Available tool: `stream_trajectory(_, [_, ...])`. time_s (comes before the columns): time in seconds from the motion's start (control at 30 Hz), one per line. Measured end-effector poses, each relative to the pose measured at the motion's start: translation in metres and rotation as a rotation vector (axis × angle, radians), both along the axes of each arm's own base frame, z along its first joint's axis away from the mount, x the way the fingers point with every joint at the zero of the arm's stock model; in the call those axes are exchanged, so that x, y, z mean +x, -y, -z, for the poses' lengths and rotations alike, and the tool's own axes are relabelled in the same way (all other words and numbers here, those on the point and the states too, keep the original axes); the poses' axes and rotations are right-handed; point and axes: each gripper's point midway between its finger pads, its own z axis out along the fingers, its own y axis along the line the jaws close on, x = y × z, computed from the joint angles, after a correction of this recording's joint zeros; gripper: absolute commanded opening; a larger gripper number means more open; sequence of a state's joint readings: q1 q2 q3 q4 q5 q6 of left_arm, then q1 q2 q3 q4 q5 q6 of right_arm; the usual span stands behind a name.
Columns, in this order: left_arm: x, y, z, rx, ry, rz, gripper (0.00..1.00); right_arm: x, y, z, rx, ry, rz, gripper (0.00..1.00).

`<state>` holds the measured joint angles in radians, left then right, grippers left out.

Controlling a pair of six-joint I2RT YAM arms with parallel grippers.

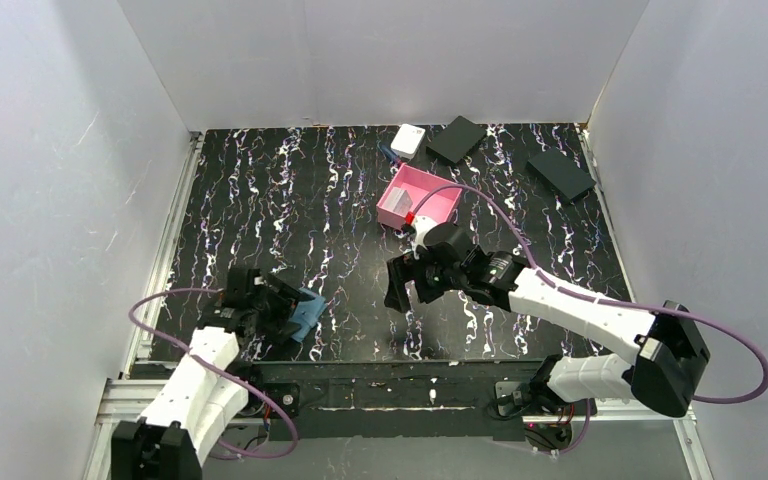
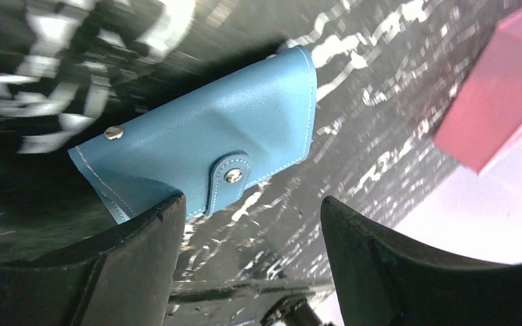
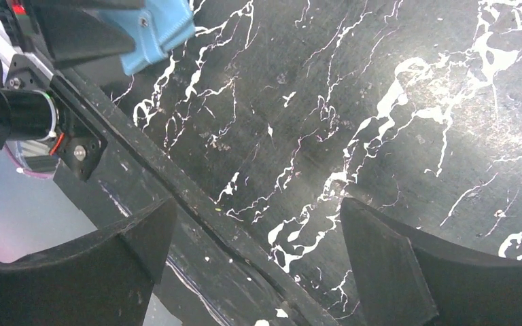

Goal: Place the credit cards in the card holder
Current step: Move the credit card to the center of the board, then open the card holder at the center of the board.

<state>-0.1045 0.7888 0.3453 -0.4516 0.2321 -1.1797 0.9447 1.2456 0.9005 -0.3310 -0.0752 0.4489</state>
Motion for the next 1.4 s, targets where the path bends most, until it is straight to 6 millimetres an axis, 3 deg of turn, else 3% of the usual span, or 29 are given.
stream_trajectory(0.13, [0.01, 0.043, -0.003, -0.066, 0.017, 0.1, 0.7, 0.008, 0.002, 0.006, -0.012, -0.012, 0.08, 1.0])
stream_trajectory(0.27, [0.019, 0.068, -0.024, -0.091, 0.063, 0.176, 0.86, 0.018, 0.008, 0.023, -0.056, -0.057, 0.216, 1.0])
stream_trajectory(0.37, [0.028, 0.068, -0.065, -0.085, 0.198, 0.195, 0.97, 0.021, 0.01, 0.04, -0.083, -0.122, 0.313, 0.91])
stream_trajectory(0.53, [0.035, 0.052, -0.149, 0.022, 0.435, 0.269, 0.98, 0.021, -0.009, 0.06, -0.004, -0.246, 0.424, 0.81])
stream_trajectory(0.63, [0.035, 0.042, -0.165, 0.123, 0.464, 0.346, 0.98, 0.02, -0.032, 0.073, 0.075, -0.32, 0.471, 0.77])
stream_trajectory(0.93, [0.039, 0.006, -0.119, 0.347, 0.223, 0.558, 0.98, 0.014, -0.09, 0.099, 0.228, -0.442, 0.562, 0.71])
stream_trajectory(1.13, [0.048, 0.002, -0.105, 0.38, 0.193, 0.67, 0.98, 0.009, -0.118, 0.103, 0.322, -0.467, 0.638, 0.57])
stream_trajectory(1.23, [0.054, 0.009, -0.1, 0.361, 0.205, 0.72, 0.98, 0.014, -0.131, 0.105, 0.349, -0.462, 0.679, 0.44])
stream_trajectory(1.4, [0.064, 0.013, -0.071, 0.351, 0.154, 0.768, 0.98, 0.028, -0.138, 0.117, 0.34, -0.413, 0.726, 0.03])
